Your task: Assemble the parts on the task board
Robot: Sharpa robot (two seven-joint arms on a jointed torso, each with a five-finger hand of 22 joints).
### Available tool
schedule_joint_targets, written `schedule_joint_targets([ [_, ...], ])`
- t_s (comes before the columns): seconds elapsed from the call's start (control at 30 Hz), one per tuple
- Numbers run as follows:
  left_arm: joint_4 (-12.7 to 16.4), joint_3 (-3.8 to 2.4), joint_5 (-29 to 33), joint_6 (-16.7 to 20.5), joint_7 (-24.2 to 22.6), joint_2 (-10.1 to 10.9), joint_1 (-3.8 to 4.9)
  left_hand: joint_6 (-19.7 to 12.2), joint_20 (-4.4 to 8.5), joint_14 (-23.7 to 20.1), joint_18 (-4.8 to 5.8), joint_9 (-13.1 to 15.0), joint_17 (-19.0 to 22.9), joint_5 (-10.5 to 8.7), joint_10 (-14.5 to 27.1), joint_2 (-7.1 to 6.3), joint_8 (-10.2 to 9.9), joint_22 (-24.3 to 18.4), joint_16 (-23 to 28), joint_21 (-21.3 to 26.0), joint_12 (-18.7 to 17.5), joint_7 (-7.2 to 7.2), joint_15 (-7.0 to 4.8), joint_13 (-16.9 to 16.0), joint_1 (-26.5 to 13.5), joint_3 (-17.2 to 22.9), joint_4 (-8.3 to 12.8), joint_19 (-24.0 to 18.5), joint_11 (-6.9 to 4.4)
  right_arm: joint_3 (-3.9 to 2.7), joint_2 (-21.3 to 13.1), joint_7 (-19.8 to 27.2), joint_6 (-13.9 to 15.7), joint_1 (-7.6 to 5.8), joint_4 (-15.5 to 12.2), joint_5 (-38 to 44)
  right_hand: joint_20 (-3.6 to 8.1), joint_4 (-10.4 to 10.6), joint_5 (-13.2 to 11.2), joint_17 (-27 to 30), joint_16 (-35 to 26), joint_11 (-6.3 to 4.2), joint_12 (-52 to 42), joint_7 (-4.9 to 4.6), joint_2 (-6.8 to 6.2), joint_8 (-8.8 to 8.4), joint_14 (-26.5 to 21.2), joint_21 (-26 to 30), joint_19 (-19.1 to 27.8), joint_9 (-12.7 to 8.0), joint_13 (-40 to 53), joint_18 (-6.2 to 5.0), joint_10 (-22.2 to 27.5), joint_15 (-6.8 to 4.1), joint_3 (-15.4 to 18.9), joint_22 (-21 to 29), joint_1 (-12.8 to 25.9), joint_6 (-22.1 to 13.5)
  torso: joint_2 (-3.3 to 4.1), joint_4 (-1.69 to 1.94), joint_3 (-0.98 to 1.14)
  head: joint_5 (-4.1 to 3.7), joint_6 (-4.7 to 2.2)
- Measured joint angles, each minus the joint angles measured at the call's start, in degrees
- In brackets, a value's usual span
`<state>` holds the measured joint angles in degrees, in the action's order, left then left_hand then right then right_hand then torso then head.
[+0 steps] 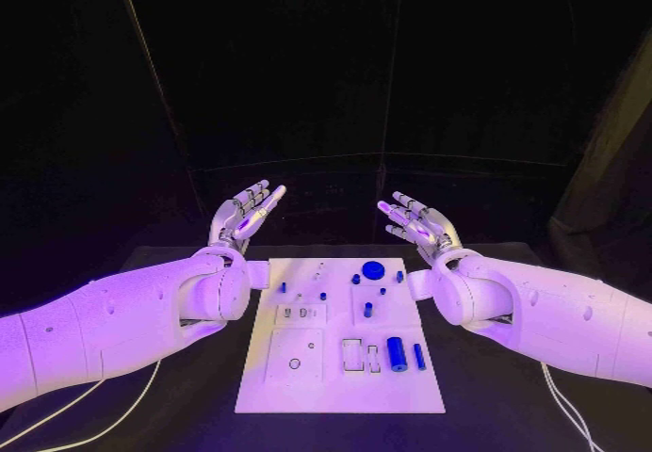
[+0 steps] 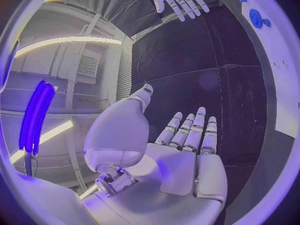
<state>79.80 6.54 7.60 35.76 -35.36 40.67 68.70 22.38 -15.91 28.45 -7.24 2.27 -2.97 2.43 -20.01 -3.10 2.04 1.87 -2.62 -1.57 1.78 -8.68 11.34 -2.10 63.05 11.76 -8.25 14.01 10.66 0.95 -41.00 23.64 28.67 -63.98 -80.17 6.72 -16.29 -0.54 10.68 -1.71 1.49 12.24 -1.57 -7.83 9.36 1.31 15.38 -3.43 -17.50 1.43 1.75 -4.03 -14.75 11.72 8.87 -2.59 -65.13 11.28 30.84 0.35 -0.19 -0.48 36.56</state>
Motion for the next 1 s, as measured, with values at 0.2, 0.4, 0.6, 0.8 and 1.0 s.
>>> schedule_joint_targets([
  [0.2,-0.02,0.03,0.99,-1.16,-0.92,-0.01,-0.01,0.74,-0.78,1.85,-0.32,0.09,-0.26,0.0,-0.71,-0.03,0.07,0.22,-0.28,-0.45,0.23,-0.09,0.43,-0.1,0.92,0.52,-0.21,0.78,0.48,0.23,0.92,-2.4,-7.04,-0.92,2.38,3.51,-0.16,-2.86,0.0,-0.81,1.8,1.08,-1.4,-0.28,0.22,1.15,9.56,-2.5,-6.41,0.68,0.68,-1.33,-8.16,0.73,-0.97,-1.15,-4.98,5.82,-0.02,0.01,0.0,-0.01,0.01],
  [0.4,1.23,-0.02,1.43,-2.26,-1.51,1.41,-0.01,4.81,-0.91,11.96,-0.33,0.51,-1.51,0.0,-6.31,0.84,0.85,1.13,-2.82,-2.26,1.13,-0.28,0.9,-0.58,1.79,0.92,0.2,6.49,1.67,0.28,0.1,-3.57,-10.45,-1.27,3.92,9.02,-0.23,-6.16,0.0,-1.61,4.26,0.66,-3.75,-1.19,0.06,3.18,24.71,-6.43,-16.05,1.75,1.52,-3.58,-23.32,-0.12,-2.34,-2.64,-9.03,17.78,0.27,0.01,0.0,-0.1,-0.09],
  [0.6,1.68,0.07,1.48,-3.91,-1.8,3.05,-0.05,18.86,-0.65,22.75,-2.22,1.83,-2.67,0.12,-27.13,1.9,3.68,3.91,-6.66,-8.34,5.11,-1.85,-0.69,-2.08,2.85,0.84,1.29,25.95,1.92,0.24,-2.02,-3.35,-8.81,-1.3,5.28,17.64,-0.15,-8.7,0.0,-1.78,4.49,-0.29,-4.0,-2.57,-0.11,4.02,34.26,-8.71,-21.88,2.12,1.69,-4.98,-32.88,-1.28,-3.51,-3.0,-10.75,27.82,1.6,-0.02,0.14,-0.43,-0.64],
  [0.8,3.26,0.09,0.21,-6.09,-1.82,4.9,-0.07,29.15,1.05,31.69,-2.97,2.47,-4.12,0.23,-36.03,2.3,5.77,4.51,-9.34,-11.09,7.3,-4.12,-3.34,-2.27,4.43,0.83,3.44,33.93,-0.41,0.26,-2.36,-3.42,-8.26,-2.39,5.28,24.98,0.48,-10.74,-0.34,-1.91,4.75,-1.25,-4.0,-3.72,-0.07,4.02,40.52,-10.38,-25.95,2.24,1.75,-5.35,-38.52,-2.44,-4.13,-3.16,-11.4,34.88,2.82,0.22,0.3,-0.86,-1.05],
  [1.0,7.42,0.08,-2.5,-8.02,-1.72,7.74,-0.05,31.6,2.69,36.62,-2.96,1.82,-5.88,0.23,-39.69,2.19,5.72,4.24,-9.8,-11.57,6.95,-3.4,-4.91,-1.92,6.01,0.74,5.26,38.28,-1.66,0.19,-2.46,-4.78,-8.26,-4.45,6.48,34.42,1.83,-12.65,-0.61,-2.23,5.27,-2.34,-3.64,-4.71,-0.14,4.02,46.4,-12.39,-29.98,2.31,1.81,-5.35,-43.11,-4.02,-4.48,-3.56,-11.77,39.57,4.62,0.69,0.35,-1.63,-1.83],
])
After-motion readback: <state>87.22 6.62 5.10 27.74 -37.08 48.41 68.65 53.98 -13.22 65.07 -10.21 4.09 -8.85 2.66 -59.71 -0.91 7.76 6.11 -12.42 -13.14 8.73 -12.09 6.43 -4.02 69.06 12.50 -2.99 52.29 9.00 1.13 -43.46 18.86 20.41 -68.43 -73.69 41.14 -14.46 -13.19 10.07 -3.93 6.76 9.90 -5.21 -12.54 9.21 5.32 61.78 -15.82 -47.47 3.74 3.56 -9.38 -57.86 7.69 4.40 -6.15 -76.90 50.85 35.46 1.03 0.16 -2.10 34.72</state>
